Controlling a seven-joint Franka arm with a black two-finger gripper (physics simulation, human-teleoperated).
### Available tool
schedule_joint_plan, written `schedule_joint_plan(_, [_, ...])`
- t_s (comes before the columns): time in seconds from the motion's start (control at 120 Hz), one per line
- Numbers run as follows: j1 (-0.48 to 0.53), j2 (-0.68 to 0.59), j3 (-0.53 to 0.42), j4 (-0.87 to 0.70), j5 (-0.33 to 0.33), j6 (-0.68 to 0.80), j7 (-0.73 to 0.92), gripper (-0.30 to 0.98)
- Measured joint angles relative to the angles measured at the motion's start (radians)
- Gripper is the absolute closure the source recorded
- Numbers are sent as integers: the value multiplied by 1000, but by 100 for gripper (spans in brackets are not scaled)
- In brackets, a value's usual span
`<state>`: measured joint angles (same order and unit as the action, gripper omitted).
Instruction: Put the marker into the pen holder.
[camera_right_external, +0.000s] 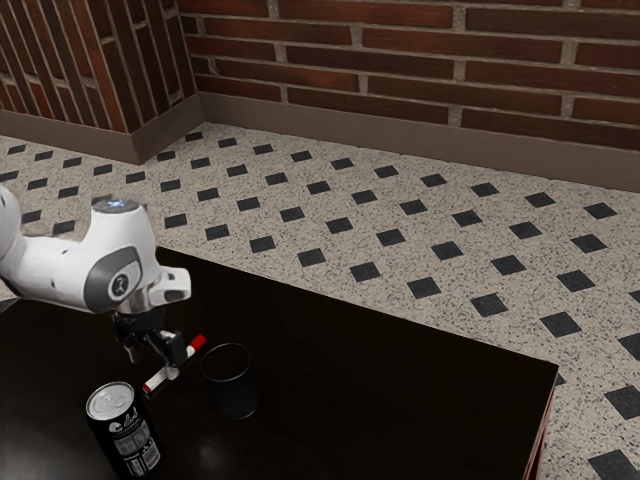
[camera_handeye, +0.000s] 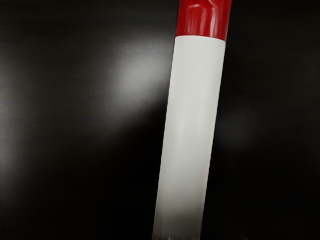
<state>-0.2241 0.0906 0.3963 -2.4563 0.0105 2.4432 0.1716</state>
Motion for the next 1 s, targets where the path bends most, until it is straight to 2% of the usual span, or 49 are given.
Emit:
schedule_joint_plan(0.367, [2, -46, 5, -74, -18, 31, 63, 14])
schedule_joint_plan(0.683, [5, -43, 10, -74, -20, 19, 80, 53])
schedule_joint_plan(1.0, [0, -37, 11, -74, -15, 13, 80, 70])
